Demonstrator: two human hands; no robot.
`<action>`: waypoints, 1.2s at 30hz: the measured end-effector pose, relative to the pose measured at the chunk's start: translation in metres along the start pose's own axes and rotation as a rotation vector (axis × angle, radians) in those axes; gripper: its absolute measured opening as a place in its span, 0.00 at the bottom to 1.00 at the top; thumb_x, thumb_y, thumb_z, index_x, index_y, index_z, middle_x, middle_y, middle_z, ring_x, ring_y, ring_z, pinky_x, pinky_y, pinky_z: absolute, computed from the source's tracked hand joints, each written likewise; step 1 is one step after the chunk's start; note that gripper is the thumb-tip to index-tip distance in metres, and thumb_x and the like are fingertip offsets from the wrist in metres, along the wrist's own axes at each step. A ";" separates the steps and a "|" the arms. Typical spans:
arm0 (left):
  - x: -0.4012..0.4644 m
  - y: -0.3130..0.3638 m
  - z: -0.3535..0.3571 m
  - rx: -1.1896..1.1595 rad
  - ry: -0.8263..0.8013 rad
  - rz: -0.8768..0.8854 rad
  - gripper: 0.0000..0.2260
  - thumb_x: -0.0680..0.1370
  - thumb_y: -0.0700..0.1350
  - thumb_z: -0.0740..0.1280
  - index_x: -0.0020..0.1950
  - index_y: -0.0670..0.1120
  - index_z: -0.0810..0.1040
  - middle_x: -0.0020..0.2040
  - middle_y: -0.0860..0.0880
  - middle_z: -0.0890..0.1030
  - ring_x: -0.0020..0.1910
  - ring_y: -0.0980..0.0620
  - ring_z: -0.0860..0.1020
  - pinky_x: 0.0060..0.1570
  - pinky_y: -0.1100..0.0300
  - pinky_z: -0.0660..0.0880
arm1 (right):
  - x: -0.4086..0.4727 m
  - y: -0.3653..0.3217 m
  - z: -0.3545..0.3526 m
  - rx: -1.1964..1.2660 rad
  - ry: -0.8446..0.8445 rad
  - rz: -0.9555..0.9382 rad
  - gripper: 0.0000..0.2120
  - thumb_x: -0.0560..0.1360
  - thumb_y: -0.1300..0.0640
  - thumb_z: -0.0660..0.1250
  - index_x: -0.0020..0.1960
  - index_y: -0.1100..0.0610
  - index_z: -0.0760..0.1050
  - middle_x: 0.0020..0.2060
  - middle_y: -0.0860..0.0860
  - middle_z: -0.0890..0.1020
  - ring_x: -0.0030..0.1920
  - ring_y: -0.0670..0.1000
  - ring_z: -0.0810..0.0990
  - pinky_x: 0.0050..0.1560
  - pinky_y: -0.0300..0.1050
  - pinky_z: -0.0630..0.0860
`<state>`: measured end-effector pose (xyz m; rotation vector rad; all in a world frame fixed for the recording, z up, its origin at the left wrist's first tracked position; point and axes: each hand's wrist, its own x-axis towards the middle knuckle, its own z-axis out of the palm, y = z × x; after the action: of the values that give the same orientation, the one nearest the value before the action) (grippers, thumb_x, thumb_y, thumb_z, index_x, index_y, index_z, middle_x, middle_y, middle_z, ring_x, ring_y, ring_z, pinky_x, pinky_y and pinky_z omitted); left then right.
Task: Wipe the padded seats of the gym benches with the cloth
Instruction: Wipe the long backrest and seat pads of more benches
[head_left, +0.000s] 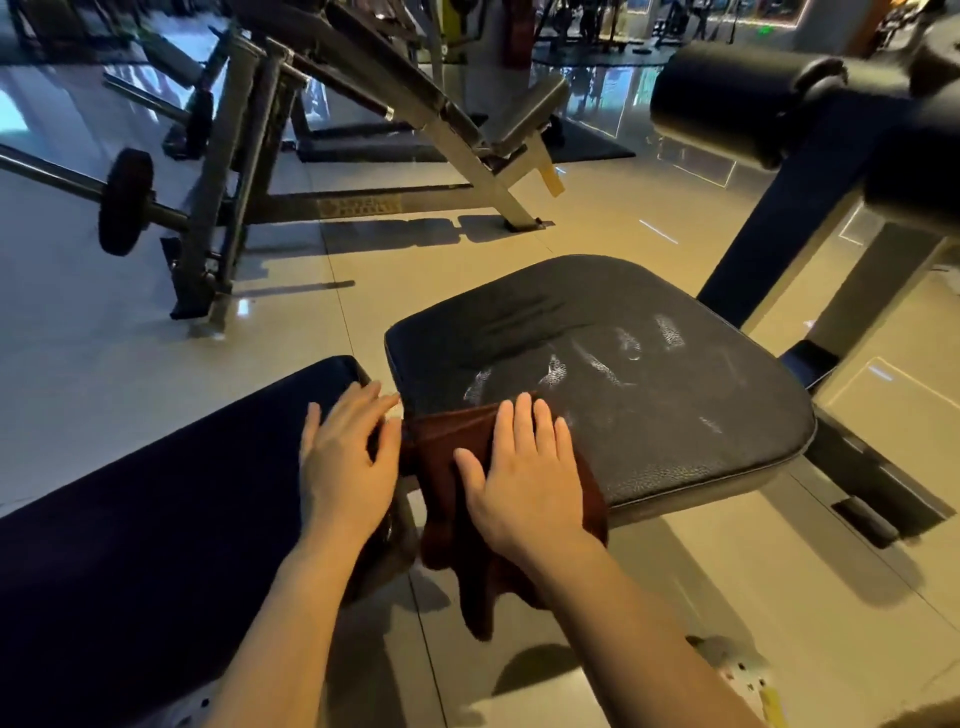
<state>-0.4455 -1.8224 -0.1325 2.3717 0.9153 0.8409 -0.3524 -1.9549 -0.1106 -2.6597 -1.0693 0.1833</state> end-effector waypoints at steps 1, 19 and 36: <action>-0.002 -0.010 -0.001 0.056 -0.028 -0.068 0.16 0.82 0.46 0.60 0.71 0.48 0.72 0.74 0.49 0.69 0.75 0.57 0.58 0.74 0.56 0.43 | 0.010 0.000 0.006 -0.070 -0.023 -0.007 0.34 0.82 0.38 0.42 0.80 0.57 0.40 0.79 0.55 0.42 0.79 0.54 0.38 0.77 0.52 0.37; -0.005 -0.021 0.002 -0.007 -0.139 -0.224 0.19 0.84 0.51 0.52 0.75 0.52 0.66 0.77 0.54 0.61 0.75 0.60 0.51 0.75 0.57 0.47 | 0.076 -0.004 0.007 -0.154 -0.125 -0.206 0.35 0.81 0.36 0.42 0.80 0.54 0.44 0.80 0.51 0.46 0.79 0.48 0.42 0.76 0.45 0.38; -0.010 -0.025 0.004 0.147 -0.200 -0.137 0.20 0.84 0.53 0.52 0.76 0.53 0.62 0.79 0.53 0.56 0.78 0.55 0.52 0.72 0.61 0.42 | 0.062 -0.015 0.010 -0.150 -0.090 -0.161 0.33 0.82 0.39 0.43 0.80 0.57 0.42 0.80 0.54 0.45 0.79 0.51 0.41 0.77 0.47 0.37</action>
<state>-0.4591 -1.8133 -0.1538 2.4298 1.0732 0.4883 -0.3201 -1.8994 -0.1168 -2.7015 -1.3697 0.1996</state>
